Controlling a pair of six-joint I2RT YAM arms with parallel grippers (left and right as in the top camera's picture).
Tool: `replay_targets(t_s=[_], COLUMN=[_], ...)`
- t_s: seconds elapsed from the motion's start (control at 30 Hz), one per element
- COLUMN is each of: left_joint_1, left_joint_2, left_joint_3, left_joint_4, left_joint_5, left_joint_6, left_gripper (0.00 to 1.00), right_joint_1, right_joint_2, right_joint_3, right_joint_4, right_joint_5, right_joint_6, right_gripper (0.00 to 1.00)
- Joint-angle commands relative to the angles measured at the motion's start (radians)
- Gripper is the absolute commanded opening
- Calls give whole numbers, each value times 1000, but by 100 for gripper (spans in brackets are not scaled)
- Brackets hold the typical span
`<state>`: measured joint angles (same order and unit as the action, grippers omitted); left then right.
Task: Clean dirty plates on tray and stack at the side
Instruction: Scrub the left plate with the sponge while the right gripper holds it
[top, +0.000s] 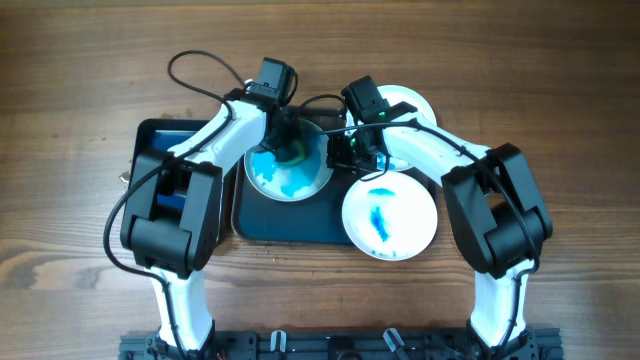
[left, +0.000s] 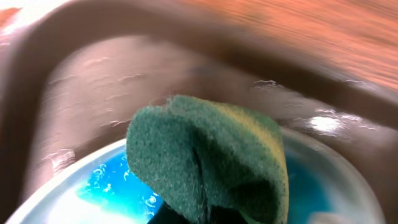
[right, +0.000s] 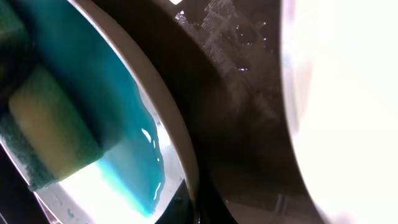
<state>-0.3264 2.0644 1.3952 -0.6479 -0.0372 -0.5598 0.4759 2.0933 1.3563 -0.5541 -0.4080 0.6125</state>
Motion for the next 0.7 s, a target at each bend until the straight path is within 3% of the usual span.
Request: replay_targets(t_s=[0.0,0.07,0.23,0.3,0.43,0.53,0.67], left_joint_1=[26,20,12,12,23,50,90], left_joint_2=[55,55,55,55,55,55,37], left_joint_3=[-44,-44,-44,-44,-44,-25,87], left_joint_4=[-171,-247,-239,-221,-81,31,-55], left_joint_5=[-152,-40,566,678,647,420,162], left_joint_6=[-129,-92,418,501,415,233,176], left_gripper=[4,4,4,4,4,4,4], right_joint_1=[5,5,5,5,5,5,5], right_joint_2=[28,28,28,28,28,28,28], right_joint_3=[-40,-40,-40,-40,-40,-40,-40], right_joint_4=[2,2,1,1,2,0,-8], right_joint_5=[27,27,26,26,18,19,19], right_joint_6=[-7,-7,-8,-8,-8,-8,-11], right_gripper=[4,4,4,4,4,4,5])
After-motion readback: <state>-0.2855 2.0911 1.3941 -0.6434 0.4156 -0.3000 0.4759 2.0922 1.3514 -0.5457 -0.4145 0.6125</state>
